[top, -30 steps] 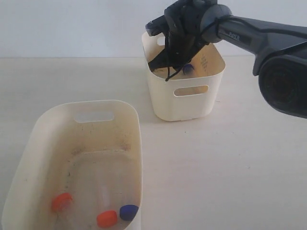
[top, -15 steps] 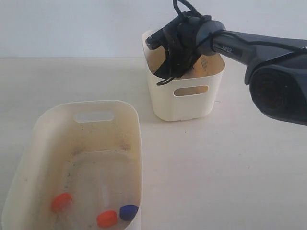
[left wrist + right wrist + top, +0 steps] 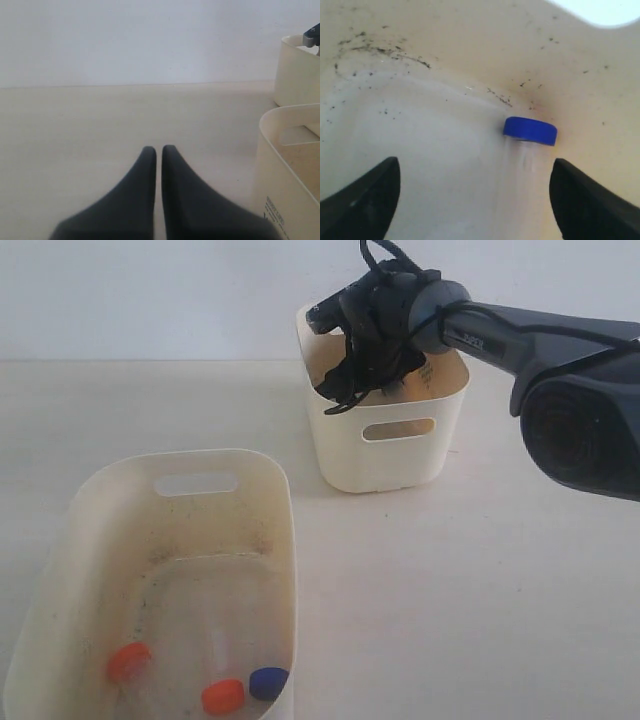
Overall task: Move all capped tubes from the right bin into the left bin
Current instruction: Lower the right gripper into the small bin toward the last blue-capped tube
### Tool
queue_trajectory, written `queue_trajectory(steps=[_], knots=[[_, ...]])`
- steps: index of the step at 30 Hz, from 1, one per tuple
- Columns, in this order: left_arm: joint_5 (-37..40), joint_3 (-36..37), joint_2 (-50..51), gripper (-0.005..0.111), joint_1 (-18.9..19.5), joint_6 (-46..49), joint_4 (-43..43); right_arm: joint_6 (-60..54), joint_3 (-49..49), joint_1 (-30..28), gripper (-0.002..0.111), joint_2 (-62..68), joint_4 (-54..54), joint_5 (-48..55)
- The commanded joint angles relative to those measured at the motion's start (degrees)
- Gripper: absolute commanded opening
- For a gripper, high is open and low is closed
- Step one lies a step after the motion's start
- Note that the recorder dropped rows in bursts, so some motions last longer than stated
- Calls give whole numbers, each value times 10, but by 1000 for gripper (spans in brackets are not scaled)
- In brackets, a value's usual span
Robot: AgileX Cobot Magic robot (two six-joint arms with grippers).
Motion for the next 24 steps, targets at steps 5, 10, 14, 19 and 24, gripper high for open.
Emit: queue_trajectory(steps=[5, 10, 14, 19, 24], knots=[[-1, -2, -2, 4, 1, -5, 1, 46, -3, -3, 77, 1, -13, -2], [-1, -2, -2, 4, 1, -5, 1, 59, -3, -3, 77, 2, -13, -8], [-1, -2, -2, 4, 1, -5, 1, 80, -3, -3, 77, 2, -13, -12], [-1, -2, -2, 4, 1, -5, 1, 80, -3, -3, 77, 2, -13, -9], [-1, -2, -2, 4, 1, -5, 1, 78, -3, -3, 77, 2, -13, 3]])
